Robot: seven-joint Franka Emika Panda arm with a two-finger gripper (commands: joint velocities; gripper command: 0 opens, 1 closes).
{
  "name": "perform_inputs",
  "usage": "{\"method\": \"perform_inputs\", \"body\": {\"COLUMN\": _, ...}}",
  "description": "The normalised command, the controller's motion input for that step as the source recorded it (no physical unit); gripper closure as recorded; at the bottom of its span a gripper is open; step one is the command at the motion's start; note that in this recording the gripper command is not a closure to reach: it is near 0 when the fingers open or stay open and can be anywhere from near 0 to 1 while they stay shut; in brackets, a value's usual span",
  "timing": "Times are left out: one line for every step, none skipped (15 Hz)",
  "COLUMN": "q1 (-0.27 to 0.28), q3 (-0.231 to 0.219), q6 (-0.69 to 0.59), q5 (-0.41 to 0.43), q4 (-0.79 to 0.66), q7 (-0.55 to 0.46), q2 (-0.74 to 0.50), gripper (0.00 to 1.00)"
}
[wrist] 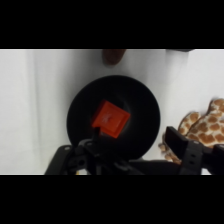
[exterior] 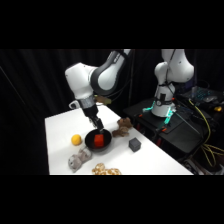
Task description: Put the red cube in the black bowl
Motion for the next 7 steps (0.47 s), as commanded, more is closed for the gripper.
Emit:
{"method": "perform_inputs", "body": {"q1": 0.129, "q3": -0.039, "q6": -0.42, "q5": -0.074, "q4": 0.06, "q7": 0.32, "q2": -0.45, "gripper": 0.0}}
{"method": "perform_inputs", "body": {"q1": 0.137, "q3": -0.053, "q6": -0.43, "q5": -0.101, "q4": 0.09, "q7": 0.34, "q2": -0.42, "gripper": 0.0}}
{"method": "perform_inputs", "body": {"q1": 0.136, "q3": -0.056, "q6": -0.43, "q5": -0.103, "q4": 0.12, "q7": 0.34, "q2": -0.42, "gripper": 0.0}}
{"method": "perform_inputs", "body": {"q1": 0.119, "q3": -0.052, "q6": -0.42, "q5": -0.08, "q4": 0.14, "q7": 0.29, "q2": -0.39, "gripper": 0.0}}
{"method": "perform_inputs", "body": {"q1": 0.114, "q3": -0.058, "q6": -0.42, "q5": -0.099, "q4": 0.18, "q7": 0.28, "q2": -0.37, "gripper": 0.0}}
{"method": "perform_inputs", "body": {"q1": 0.114, "q3": -0.066, "q6": -0.42, "q5": -0.133, "q4": 0.21, "q7": 0.28, "q2": -0.34, "gripper": 0.0}}
{"method": "perform_inputs", "body": {"q1": 0.099, "q3": -0.066, "q6": -0.37, "q5": -0.138, "q4": 0.22, "q7": 0.23, "q2": -0.3, "gripper": 0.0}}
